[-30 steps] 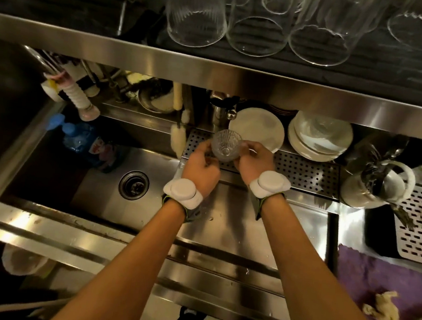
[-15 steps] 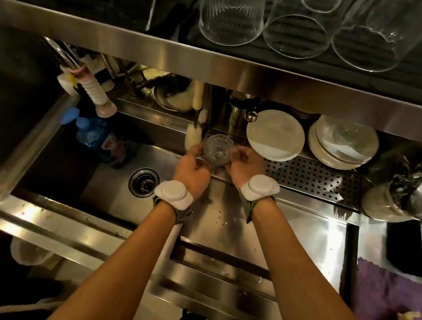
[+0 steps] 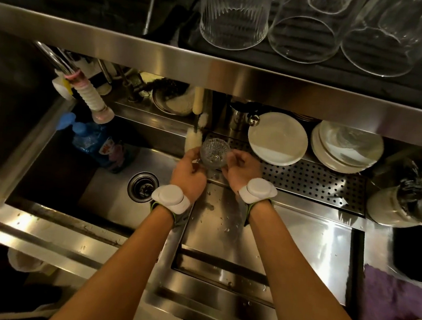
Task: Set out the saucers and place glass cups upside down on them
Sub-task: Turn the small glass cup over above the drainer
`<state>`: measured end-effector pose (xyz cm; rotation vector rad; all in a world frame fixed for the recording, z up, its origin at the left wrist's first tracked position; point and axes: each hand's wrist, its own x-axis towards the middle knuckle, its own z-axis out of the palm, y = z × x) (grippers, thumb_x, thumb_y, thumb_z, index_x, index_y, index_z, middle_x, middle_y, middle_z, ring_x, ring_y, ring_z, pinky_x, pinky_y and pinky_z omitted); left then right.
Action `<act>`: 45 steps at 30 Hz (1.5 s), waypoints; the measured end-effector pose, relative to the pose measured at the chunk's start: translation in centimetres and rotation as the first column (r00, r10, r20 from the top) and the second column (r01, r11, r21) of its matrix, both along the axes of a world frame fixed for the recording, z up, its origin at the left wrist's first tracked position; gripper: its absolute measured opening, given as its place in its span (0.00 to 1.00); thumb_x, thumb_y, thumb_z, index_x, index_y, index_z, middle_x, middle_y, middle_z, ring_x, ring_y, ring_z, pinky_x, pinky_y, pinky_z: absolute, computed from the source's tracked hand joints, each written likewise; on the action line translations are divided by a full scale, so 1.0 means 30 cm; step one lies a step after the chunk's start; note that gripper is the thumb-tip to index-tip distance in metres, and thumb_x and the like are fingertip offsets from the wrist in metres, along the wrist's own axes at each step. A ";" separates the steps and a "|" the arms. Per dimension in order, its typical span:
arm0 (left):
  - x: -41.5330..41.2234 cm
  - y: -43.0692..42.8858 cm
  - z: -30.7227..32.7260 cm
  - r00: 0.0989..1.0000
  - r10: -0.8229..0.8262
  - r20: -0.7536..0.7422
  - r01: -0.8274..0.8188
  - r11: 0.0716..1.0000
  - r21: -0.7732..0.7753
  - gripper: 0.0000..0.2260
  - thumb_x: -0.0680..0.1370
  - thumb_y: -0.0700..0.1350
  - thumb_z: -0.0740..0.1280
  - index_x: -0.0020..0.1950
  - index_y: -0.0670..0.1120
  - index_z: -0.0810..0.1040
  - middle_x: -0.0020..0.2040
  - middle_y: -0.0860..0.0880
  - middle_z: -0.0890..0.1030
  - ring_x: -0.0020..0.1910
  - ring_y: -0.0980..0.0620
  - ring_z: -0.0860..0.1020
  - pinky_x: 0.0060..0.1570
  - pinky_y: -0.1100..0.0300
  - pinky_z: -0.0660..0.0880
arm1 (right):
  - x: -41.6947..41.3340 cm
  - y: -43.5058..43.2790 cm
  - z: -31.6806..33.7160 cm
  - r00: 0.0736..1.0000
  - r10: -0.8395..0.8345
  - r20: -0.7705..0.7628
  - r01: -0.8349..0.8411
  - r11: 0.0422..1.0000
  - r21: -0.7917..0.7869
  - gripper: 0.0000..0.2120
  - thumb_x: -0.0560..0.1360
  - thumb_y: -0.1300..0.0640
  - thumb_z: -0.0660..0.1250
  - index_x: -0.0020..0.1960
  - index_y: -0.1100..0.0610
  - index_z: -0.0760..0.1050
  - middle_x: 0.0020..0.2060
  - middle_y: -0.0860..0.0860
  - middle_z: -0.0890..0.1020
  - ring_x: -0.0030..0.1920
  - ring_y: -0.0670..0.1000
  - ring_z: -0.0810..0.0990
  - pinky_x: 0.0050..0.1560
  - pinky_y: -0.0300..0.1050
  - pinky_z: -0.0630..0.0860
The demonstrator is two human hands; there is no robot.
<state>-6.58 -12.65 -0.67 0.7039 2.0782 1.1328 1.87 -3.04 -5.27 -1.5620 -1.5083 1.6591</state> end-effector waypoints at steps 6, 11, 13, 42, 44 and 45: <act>-0.014 -0.002 -0.010 1.000 0.018 -0.013 -0.018 1.000 0.007 0.22 0.79 0.34 0.60 0.71 0.48 0.71 0.56 0.53 0.77 0.46 0.62 0.77 0.37 0.82 0.72 | -0.008 0.000 0.005 0.999 0.032 -0.008 -0.032 0.999 0.016 0.08 0.76 0.47 0.66 0.54 0.45 0.79 0.58 0.55 0.85 0.60 0.58 0.83 0.63 0.61 0.79; -0.015 -0.007 -0.017 1.000 0.027 -0.005 -0.027 0.999 -0.017 0.21 0.79 0.36 0.63 0.71 0.49 0.70 0.57 0.53 0.78 0.46 0.63 0.77 0.40 0.77 0.74 | -0.005 -0.007 -0.003 0.999 0.044 -0.029 -0.043 0.998 0.041 0.14 0.78 0.48 0.67 0.60 0.52 0.79 0.59 0.55 0.85 0.61 0.57 0.83 0.64 0.60 0.79; -0.015 -0.008 -0.017 1.000 0.029 0.013 -0.029 0.999 -0.017 0.21 0.79 0.36 0.63 0.71 0.48 0.70 0.57 0.52 0.78 0.47 0.61 0.78 0.44 0.74 0.76 | -0.003 -0.010 -0.003 0.998 0.047 -0.035 -0.045 0.998 0.049 0.15 0.78 0.49 0.67 0.62 0.54 0.79 0.58 0.56 0.85 0.61 0.57 0.83 0.63 0.60 0.79; 0.187 0.196 0.086 0.989 -0.056 -0.140 0.056 0.998 0.001 0.13 0.80 0.40 0.63 0.64 0.42 0.75 0.59 0.43 0.80 0.58 0.45 0.79 0.59 0.58 0.76 | 0.360 0.211 0.091 0.979 -0.200 0.035 0.198 0.979 0.046 0.05 0.78 0.55 0.67 0.43 0.52 0.78 0.51 0.60 0.86 0.56 0.63 0.84 0.63 0.63 0.78; 0.198 0.234 0.068 0.982 -0.110 -0.153 0.102 0.993 -0.061 0.15 0.80 0.41 0.64 0.66 0.42 0.74 0.61 0.42 0.80 0.59 0.43 0.79 0.60 0.56 0.76 | 0.381 0.242 0.086 0.977 -0.197 0.078 0.192 0.979 0.066 0.05 0.78 0.57 0.66 0.49 0.58 0.79 0.53 0.63 0.85 0.57 0.64 0.83 0.63 0.63 0.78; 0.203 0.250 0.060 0.978 -0.132 -0.163 0.119 0.989 -0.089 0.15 0.79 0.42 0.64 0.66 0.42 0.73 0.61 0.42 0.79 0.59 0.43 0.79 0.60 0.53 0.76 | 0.388 0.255 0.087 0.974 -0.200 0.106 0.193 0.978 0.077 0.07 0.77 0.57 0.66 0.52 0.59 0.80 0.53 0.63 0.85 0.57 0.64 0.83 0.62 0.63 0.78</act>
